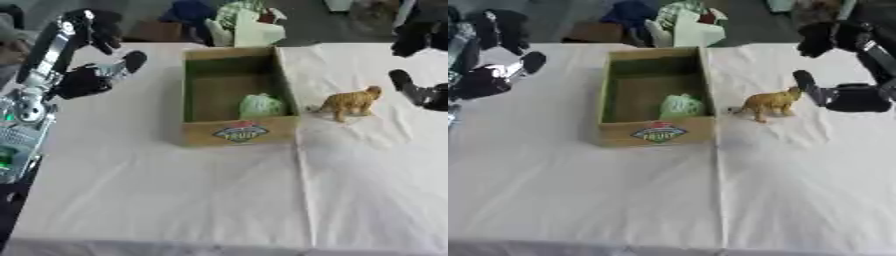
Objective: Pick up objects on the table and place them in the box.
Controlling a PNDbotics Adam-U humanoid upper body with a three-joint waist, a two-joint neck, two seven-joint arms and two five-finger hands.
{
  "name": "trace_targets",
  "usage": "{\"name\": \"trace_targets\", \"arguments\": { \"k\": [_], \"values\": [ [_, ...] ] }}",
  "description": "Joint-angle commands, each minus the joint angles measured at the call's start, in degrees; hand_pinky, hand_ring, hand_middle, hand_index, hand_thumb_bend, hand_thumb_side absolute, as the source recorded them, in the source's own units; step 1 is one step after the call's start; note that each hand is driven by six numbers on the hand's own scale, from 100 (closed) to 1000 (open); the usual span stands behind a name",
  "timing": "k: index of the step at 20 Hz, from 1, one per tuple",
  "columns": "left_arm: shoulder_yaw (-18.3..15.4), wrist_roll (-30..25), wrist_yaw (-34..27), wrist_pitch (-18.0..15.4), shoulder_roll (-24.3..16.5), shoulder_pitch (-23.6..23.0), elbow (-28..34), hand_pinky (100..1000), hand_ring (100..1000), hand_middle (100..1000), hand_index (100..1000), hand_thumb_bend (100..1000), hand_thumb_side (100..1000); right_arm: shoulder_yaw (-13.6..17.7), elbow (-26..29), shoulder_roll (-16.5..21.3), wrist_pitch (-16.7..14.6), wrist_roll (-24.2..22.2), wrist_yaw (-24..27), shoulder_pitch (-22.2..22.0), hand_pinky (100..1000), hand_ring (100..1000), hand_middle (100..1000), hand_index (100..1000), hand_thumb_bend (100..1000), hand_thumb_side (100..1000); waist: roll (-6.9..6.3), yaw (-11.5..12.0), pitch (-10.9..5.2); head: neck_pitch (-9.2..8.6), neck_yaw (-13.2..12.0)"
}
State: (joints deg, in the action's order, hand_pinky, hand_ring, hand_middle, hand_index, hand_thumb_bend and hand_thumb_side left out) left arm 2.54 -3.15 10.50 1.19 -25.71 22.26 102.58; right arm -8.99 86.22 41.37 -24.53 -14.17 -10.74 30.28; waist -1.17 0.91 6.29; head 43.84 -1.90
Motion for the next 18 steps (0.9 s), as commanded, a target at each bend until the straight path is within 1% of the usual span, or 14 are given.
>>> {"name": "trace_targets", "arguments": {
  "k": [1,4,6,8,11,14,18],
  "values": [
    [-2.04,1.29,-1.49,0.49,-0.50,-1.15,3.23,573,585,582,774,611,533,-0.55,-4.30,2.27,-2.88,-0.84,-3.94,2.83,678,703,682,870,259,176,-0.02,0.33,-0.88,0.28,0.36],
    [-2.93,1.89,-2.16,0.65,0.22,-3.14,4.47,572,585,583,776,606,535,-1.16,-9.22,1.92,-5.59,-2.07,-8.81,4.94,721,758,744,892,370,248,-0.06,0.86,-0.87,0.28,0.70],
    [-3.44,2.17,-2.45,0.71,0.69,-4.33,5.05,572,586,584,777,600,540,-1.39,-12.61,1.45,-7.16,-3.52,-12.12,6.36,745,783,770,898,431,261,-0.08,1.05,-0.85,0.28,0.92],
    [-3.91,2.37,-2.63,0.83,1.18,-5.29,5.37,571,586,584,777,601,540,-1.16,-15.89,0.84,-8.65,-4.22,-15.73,7.69,751,793,782,900,442,283,-0.10,1.24,-0.82,0.28,1.18],
    [-4.29,2.55,-2.92,0.98,1.72,-6.13,5.58,570,585,583,777,600,542,-0.68,-20.46,-0.22,-10.60,-3.63,-21.37,9.17,758,802,796,903,442,297,-0.12,1.53,-0.77,0.28,1.44],
    [-4.47,2.45,-3.24,0.96,2.37,-6.75,5.71,568,584,583,778,597,544,-0.23,-24.75,-1.54,-11.91,-2.17,-26.99,10.34,760,804,796,902,442,304,-0.16,1.77,-0.76,0.28,1.63],
    [-4.61,2.39,-3.52,0.93,2.99,-7.13,5.80,568,584,582,778,596,545,0.60,-30.48,-3.73,-12.72,0.66,-33.61,11.77,759,801,787,901,443,314,-0.20,1.97,-0.76,0.28,1.79]
  ]
}}
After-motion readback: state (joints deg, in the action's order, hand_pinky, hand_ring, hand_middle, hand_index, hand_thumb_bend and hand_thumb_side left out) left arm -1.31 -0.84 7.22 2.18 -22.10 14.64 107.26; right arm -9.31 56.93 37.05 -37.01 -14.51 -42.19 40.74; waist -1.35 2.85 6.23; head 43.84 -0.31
